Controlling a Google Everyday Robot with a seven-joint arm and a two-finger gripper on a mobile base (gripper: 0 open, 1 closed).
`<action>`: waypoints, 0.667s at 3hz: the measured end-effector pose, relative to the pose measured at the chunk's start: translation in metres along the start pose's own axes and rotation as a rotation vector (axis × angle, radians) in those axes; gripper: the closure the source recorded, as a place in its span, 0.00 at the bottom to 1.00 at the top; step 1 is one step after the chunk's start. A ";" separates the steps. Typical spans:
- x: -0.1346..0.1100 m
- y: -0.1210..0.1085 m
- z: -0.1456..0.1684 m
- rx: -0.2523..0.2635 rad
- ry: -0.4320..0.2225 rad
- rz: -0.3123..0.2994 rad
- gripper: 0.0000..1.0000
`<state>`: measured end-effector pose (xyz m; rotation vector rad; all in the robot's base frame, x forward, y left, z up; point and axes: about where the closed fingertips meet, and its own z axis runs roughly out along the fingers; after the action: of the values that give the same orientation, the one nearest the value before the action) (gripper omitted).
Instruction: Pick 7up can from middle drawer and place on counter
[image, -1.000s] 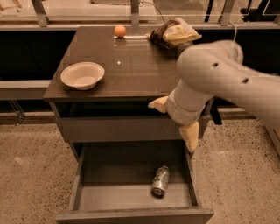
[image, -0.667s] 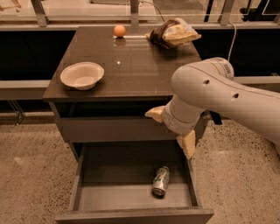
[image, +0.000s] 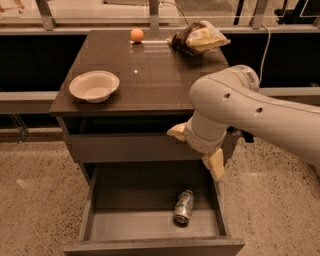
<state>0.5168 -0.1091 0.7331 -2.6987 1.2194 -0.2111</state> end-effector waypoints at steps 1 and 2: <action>0.021 0.017 0.035 -0.080 0.016 -0.026 0.00; 0.036 0.044 0.096 -0.125 -0.038 -0.088 0.00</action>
Offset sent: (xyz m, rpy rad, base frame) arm 0.0170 -0.0751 -0.1732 -0.0602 0.1601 0.1716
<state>0.5269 -0.1555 0.6325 -2.8522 1.1412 -0.0977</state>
